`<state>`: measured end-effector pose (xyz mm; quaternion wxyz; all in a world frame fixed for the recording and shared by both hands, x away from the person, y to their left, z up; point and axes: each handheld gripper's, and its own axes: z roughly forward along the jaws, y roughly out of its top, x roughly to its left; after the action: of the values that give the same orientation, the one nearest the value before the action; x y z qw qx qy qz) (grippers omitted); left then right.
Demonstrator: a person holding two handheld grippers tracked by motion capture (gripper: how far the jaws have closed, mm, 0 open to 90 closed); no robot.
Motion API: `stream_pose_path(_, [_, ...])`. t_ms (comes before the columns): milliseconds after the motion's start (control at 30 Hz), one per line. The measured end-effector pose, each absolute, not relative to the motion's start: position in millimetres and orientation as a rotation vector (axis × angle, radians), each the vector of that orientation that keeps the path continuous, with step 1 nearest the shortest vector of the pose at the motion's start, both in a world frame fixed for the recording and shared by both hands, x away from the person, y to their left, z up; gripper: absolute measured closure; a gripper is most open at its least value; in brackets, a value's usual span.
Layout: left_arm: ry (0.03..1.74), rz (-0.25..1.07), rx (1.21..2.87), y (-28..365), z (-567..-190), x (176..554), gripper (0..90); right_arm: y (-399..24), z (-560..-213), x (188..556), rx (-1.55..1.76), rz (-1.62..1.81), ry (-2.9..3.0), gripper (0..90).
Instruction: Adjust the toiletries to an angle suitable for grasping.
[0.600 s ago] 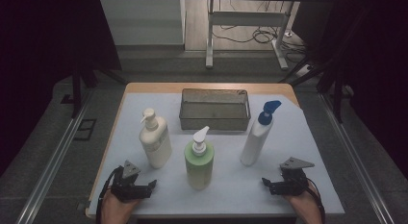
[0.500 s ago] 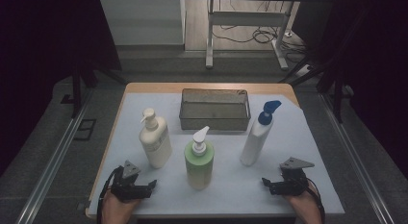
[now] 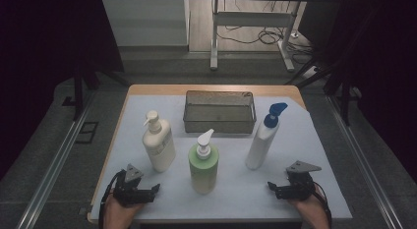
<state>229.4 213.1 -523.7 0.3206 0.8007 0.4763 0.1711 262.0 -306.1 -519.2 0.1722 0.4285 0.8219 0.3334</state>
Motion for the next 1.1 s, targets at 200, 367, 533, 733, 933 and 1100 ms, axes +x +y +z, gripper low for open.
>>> stream_pose_path(200, [1.251, 0.449, 2.104, 213, -524, 229, 10.5, -306, -519, 262, 1.220, 0.946, 2.333, 7.7])
stream_pose_path(367, [1.252, 0.449, 2.102, 213, -524, 229, 10.5, -306, -518, 262, 1.225, 0.945, 2.338, 9.1])
stream_pose_path(533, [1.251, 0.448, 2.102, 213, -524, 229, 10.5, -310, -514, 263, 1.234, 0.946, 2.351, 14.7])
stream_pose_path(733, [1.250, 0.448, 2.102, 214, -524, 229, 10.5, -309, -512, 263, 1.241, 0.955, 2.360, 16.0])
stream_pose_path(933, [1.250, 0.448, 2.104, 214, -524, 229, 10.5, -305, -505, 261, 1.226, 0.994, 2.374, 16.4])
stream_pose_path(1100, [1.250, 0.448, 2.102, 214, -524, 229, 10.5, -303, -500, 261, 1.227, 1.032, 2.380, 18.7])
